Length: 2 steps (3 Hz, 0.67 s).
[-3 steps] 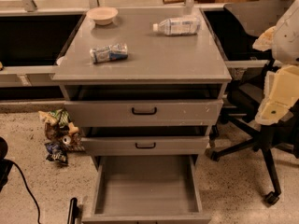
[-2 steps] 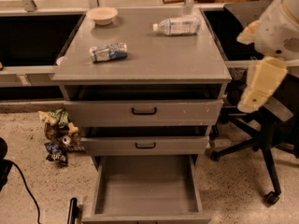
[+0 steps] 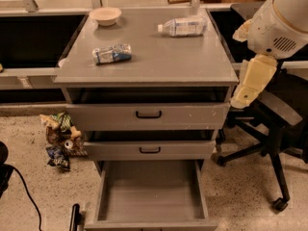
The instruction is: Place redbull can into bottom drawer
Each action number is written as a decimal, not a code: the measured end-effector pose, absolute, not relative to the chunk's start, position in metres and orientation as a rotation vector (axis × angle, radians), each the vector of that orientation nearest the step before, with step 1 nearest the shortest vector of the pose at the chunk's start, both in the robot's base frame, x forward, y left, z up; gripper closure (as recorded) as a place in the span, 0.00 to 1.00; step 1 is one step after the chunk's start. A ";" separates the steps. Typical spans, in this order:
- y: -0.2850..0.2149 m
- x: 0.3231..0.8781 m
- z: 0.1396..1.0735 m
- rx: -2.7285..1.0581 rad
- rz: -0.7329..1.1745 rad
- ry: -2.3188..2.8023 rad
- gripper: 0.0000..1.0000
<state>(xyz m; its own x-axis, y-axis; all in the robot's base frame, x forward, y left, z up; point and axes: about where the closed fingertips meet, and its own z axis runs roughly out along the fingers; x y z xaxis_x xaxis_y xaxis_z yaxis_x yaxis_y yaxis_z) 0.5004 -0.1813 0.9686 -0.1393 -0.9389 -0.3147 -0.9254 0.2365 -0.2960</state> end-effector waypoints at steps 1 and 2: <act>-0.164 0.536 0.973 -1.672 -0.035 2.011 0.00; -0.115 0.617 0.991 -1.621 -0.002 1.823 0.00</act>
Offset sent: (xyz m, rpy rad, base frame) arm 0.2145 0.1248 0.0529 0.3217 -0.3605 0.1686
